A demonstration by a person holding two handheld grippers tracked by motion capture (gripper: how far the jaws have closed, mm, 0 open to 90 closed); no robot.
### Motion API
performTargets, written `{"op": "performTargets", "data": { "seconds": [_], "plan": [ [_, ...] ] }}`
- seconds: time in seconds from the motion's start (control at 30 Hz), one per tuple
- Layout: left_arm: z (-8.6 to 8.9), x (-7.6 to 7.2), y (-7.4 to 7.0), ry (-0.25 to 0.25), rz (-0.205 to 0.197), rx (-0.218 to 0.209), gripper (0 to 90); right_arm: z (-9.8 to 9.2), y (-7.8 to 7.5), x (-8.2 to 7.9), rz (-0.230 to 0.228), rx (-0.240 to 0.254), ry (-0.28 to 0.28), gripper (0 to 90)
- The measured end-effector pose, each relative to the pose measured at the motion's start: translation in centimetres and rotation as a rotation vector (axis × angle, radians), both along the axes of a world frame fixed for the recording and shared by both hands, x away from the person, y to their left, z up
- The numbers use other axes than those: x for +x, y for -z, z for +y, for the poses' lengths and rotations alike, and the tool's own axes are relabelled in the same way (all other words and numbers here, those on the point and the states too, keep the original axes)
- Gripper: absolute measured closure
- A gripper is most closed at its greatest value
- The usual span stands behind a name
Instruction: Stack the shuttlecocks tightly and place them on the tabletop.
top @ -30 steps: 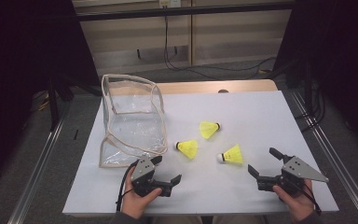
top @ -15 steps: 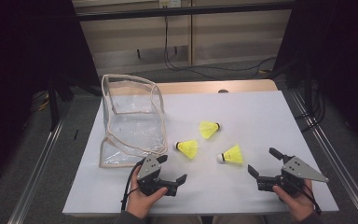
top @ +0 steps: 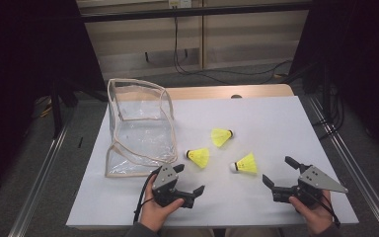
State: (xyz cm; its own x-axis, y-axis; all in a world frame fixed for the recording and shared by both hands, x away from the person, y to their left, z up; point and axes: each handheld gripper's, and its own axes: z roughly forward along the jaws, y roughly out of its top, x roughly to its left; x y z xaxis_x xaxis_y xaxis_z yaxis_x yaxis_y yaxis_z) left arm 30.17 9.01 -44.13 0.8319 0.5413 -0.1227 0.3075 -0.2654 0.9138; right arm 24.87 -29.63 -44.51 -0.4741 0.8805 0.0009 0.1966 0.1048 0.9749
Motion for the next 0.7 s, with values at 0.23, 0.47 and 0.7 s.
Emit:
{"op": "performTargets", "data": {
  "seconds": [0.23,0.47,0.7],
  "plan": [
    [-1.0,0.1,0.0,0.018,-0.003,0.008,3.2,0.0,0.0,-0.1,-0.004,-0.011,-0.002,2.0],
    [-2.0,0.3,0.0,0.025,-0.001,0.013,3.2,0.0,0.0,-0.1,-0.002,-0.011,-0.001,2.0],
    [-2.8,0.5,0.0,0.027,-0.003,0.016,3.3,0.0,0.0,-0.1,0.000,-0.012,0.001,2.0]
  ]
}}
